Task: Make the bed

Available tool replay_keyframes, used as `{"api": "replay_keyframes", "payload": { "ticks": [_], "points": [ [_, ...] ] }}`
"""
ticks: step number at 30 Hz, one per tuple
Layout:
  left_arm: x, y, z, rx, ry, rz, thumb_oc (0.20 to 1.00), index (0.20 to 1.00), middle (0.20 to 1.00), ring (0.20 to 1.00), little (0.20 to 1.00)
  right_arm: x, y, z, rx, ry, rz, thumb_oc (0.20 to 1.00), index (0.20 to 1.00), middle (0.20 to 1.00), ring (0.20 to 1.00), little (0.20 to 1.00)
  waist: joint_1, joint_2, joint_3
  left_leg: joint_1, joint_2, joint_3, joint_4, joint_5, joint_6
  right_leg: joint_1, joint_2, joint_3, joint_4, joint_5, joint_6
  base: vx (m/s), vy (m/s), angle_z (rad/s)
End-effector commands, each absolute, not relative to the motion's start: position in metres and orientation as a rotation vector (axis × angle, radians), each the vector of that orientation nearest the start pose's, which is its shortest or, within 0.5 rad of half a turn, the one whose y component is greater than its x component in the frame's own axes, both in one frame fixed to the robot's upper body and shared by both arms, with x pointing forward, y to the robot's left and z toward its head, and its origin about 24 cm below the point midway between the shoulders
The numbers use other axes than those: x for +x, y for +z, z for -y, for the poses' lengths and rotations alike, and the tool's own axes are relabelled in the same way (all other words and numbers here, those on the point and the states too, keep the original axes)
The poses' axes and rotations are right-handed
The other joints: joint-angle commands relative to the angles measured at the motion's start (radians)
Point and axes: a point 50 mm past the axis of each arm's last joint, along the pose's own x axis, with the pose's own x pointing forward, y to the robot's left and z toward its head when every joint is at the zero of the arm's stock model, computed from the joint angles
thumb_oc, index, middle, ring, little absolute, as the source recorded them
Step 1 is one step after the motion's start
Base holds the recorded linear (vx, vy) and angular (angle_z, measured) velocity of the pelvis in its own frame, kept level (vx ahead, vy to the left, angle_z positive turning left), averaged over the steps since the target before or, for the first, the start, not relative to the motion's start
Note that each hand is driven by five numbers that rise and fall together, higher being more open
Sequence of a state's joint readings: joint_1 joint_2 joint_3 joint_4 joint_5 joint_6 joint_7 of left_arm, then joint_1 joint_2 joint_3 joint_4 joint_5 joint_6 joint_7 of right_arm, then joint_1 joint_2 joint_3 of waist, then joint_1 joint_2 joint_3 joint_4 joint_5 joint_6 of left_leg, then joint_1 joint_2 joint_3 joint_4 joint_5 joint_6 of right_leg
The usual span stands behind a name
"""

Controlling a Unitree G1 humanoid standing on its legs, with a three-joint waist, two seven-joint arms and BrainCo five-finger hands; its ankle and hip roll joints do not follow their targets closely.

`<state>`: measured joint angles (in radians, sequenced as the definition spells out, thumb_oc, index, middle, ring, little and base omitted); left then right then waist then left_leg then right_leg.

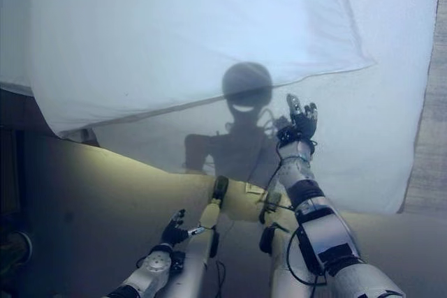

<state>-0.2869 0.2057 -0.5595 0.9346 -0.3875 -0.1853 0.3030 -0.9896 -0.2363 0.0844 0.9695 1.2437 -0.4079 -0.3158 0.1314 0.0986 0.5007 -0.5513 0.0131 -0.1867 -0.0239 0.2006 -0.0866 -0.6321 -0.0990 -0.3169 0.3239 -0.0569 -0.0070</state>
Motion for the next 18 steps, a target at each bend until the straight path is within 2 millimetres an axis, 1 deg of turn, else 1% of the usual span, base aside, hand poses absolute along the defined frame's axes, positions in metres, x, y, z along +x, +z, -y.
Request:
{"api": "replay_keyframes", "payload": {
  "ticks": [1, 2, 3, 4, 5, 6, 7, 8, 10, 11, 12, 13, 15, 16, 17, 18],
  "points": [
    [0.252, -0.082, -0.151, 0.203, 0.012, -0.530, 1.000, 1.000, 1.000, 1.000, 1.000, 0.411, 0.211, 0.196, 1.151, -0.314, 0.391, 1.000, 1.000, 1.000, 1.000, 1.000, 0.045, -0.020, 0.019, 0.053, -0.072, 0.028, -0.001, -0.074, 0.026, 0.171, -0.028, 0.073, -0.298, 0.143, 0.132, 0.02, -0.043, 0.01],
    [0.252, -0.081, -0.151, 0.200, 0.005, -0.533, 1.000, 1.000, 1.000, 1.000, 1.000, 0.412, 0.221, 0.201, 1.220, -0.325, 0.416, 1.000, 1.000, 1.000, 1.000, 1.000, 0.055, -0.014, 0.019, 0.052, -0.073, 0.023, -0.003, -0.073, 0.025, 0.172, -0.028, 0.067, -0.300, 0.143, 0.133, 0.00, 0.000, 0.00],
    [0.253, -0.081, -0.151, 0.200, 0.005, -0.532, 1.000, 1.000, 1.000, 1.000, 1.000, 0.412, 0.221, 0.202, 1.221, -0.324, 0.417, 1.000, 1.000, 1.000, 1.000, 1.000, 0.056, -0.014, 0.019, 0.052, -0.073, 0.023, -0.003, -0.073, 0.025, 0.171, -0.028, 0.066, -0.300, 0.143, 0.133, 0.02, -0.041, 0.01],
    [0.253, -0.081, -0.151, 0.205, -0.005, -0.531, 1.000, 1.000, 1.000, 1.000, 1.000, 0.413, 0.233, 0.209, 1.235, -0.340, 0.441, 1.000, 1.000, 1.000, 1.000, 1.000, 0.066, -0.010, 0.019, 0.048, -0.073, 0.020, -0.003, -0.072, 0.023, 0.172, -0.028, 0.061, -0.301, 0.142, 0.135, 0.02, -0.036, -0.01],
    [0.253, -0.081, -0.151, 0.211, -0.010, -0.533, 1.000, 1.000, 1.000, 1.000, 1.000, 0.413, 0.237, 0.216, 1.232, -0.361, 0.449, 1.000, 1.000, 1.000, 1.000, 1.000, 0.070, -0.007, 0.019, 0.047, -0.074, 0.018, -0.003, -0.071, 0.022, 0.172, -0.028, 0.059, -0.301, 0.141, 0.135, 0.02, -0.036, 0.02],
    [0.254, -0.081, -0.151, 0.211, -0.011, -0.532, 1.000, 1.000, 1.000, 1.000, 1.000, 0.413, 0.238, 0.217, 1.232, -0.361, 0.450, 1.000, 1.000, 1.000, 1.000, 1.000, 0.071, -0.007, 0.019, 0.046, -0.074, 0.017, -0.004, -0.071, 0.022, 0.172, -0.028, 0.059, -0.302, 0.141, 0.135, 0.01, -0.018, 0.04],
    [0.254, -0.081, -0.151, 0.213, -0.017, -0.531, 1.000, 1.000, 1.000, 1.000, 1.000, 0.413, 0.244, 0.222, 1.231, -0.372, 0.462, 1.000, 1.000, 1.000, 1.000, 1.000, 0.075, -0.004, 0.019, 0.045, -0.073, 0.016, -0.004, -0.071, 0.022, 0.173, -0.028, 0.057, -0.302, 0.140, 0.135, 0.02, -0.021, 0.06],
    [0.253, -0.081, -0.153, 0.218, -0.019, -0.536, 1.000, 1.000, 1.000, 1.000, 1.000, 0.412, 0.255, 0.231, 1.208, -0.391, 0.476, 1.000, 1.000, 1.000, 1.000, 1.000, 0.084, -0.002, 0.019, 0.042, -0.073, 0.013, -0.006, -0.071, 0.019, 0.173, -0.028, 0.052, -0.306, 0.141, 0.137, 0.02, -0.021, 0.04],
    [0.252, -0.082, -0.153, 0.222, -0.023, -0.540, 1.000, 1.000, 1.000, 1.000, 1.000, 0.411, 0.260, 0.235, 1.202, -0.402, 0.484, 1.000, 1.000, 1.000, 1.000, 1.000, 0.089, -0.001, 0.019, 0.040, -0.072, 0.012, -0.006, -0.071, 0.019, 0.174, -0.027, 0.049, -0.309, 0.142, 0.137, 0.02, -0.025, 0.04],
    [0.252, -0.082, -0.154, 0.226, -0.024, -0.539, 1.000, 1.000, 1.000, 1.000, 1.000, 0.410, 0.269, 0.242, 1.179, -0.411, 0.496, 1.000, 1.000, 1.000, 1.000, 1.000, 0.094, -0.001, 0.019, 0.035, -0.072, 0.010, -0.003, -0.072, 0.018, 0.172, -0.025, 0.045, -0.312, 0.144, 0.138, 0.02, -0.028, 0.07],
    [0.251, -0.082, -0.156, 0.232, -0.023, -0.541, 1.000, 1.000, 1.000, 1.000, 1.000, 0.409, 0.273, 0.245, 1.162, -0.422, 0.501, 1.000, 1.000, 1.000, 1.000, 1.000, 0.099, -0.002, 0.019, 0.032, -0.071, 0.010, -0.002, -0.073, 0.018, 0.172, -0.025, 0.043, -0.314, 0.145, 0.140, 0.03, -0.042, 0.09],
    [0.252, -0.081, -0.156, 0.229, -0.025, -0.535, 1.000, 1.000, 1.000, 1.000, 1.000, 0.407, 0.283, 0.254, 1.137, -0.442, 0.518, 1.000, 1.000, 1.000, 1.000, 1.000, 0.107, -0.003, 0.019, 0.026, -0.072, 0.006, 0.000, -0.073, 0.017, 0.170, -0.023, 0.043, -0.316, 0.145, 0.140, 0.02, -0.029, 0.06],
    [0.252, -0.081, -0.156, 0.229, -0.026, -0.534, 1.000, 1.000, 1.000, 1.000, 1.000, 0.405, 0.288, 0.258, 1.134, -0.445, 0.530, 1.000, 1.000, 1.000, 1.000, 1.000, 0.110, -0.003, 0.019, 0.023, -0.072, 0.004, 0.001, -0.074, 0.017, 0.169, -0.021, 0.042, -0.316, 0.144, 0.140, 0.02, -0.035, 0.04],
    [0.253, -0.080, -0.157, 0.230, -0.028, -0.527, 1.000, 1.000, 1.000, 1.000, 1.000, 0.402, 0.298, 0.265, 1.097, -0.455, 0.551, 1.000, 1.000, 1.000, 1.000, 1.000, 0.115, -0.004, 0.019, 0.017, -0.072, 0.001, 0.004, -0.074, 0.015, 0.165, -0.020, 0.040, -0.314, 0.142, 0.141, 0.02, -0.031, 0.05],
    [0.253, -0.079, -0.156, 0.229, -0.029, -0.526, 1.000, 1.000, 1.000, 1.000, 1.000, 0.402, 0.298, 0.265, 1.096, -0.456, 0.552, 1.000, 1.000, 1.000, 1.000, 1.000, 0.116, -0.003, 0.019, 0.016, -0.072, 0.000, 0.004, -0.075, 0.015, 0.164, -0.020, 0.039, -0.314, 0.142, 0.141, 0.02, -0.022, 0.07],
    [0.252, -0.080, -0.156, 0.231, -0.031, -0.529, 1.000, 1.000, 1.000, 1.000, 1.000, 0.401, 0.304, 0.266, 1.081, -0.450, 0.565, 1.000, 1.000, 1.000, 1.000, 1.000, 0.117, -0.004, 0.019, 0.012, -0.072, -0.001, 0.005, -0.074, 0.015, 0.160, -0.019, 0.038, -0.311, 0.140, 0.141, 0.01, -0.005, 0.03]
  ]
}}
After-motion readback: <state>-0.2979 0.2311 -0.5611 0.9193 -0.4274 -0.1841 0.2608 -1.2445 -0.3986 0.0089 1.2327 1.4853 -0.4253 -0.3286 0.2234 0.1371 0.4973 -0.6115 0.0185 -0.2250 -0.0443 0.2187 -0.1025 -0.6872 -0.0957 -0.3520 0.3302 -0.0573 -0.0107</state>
